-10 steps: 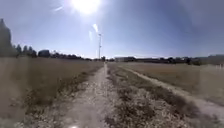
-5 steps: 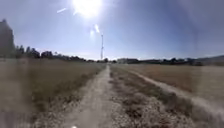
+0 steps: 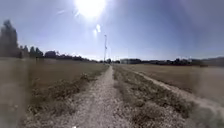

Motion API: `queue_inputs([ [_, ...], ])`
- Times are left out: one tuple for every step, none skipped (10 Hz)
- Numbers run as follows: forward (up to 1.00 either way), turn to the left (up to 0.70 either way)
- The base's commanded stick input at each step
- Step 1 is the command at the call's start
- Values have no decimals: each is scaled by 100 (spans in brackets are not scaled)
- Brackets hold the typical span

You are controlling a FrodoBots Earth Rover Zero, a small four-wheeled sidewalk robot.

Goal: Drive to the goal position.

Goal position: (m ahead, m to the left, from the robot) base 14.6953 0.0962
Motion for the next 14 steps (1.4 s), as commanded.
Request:
queue_inputs([
  [85, 0],
  [85, 0],
  [85, 0],
  [85, -3],
  [85, -6],
  [85, -1],
  [85, -8],
  [85, -16],
  [85, -9],
  [85, -1],
  [85, -7],
  [85, -3],
  [85, -3],
  [85, -9],
])
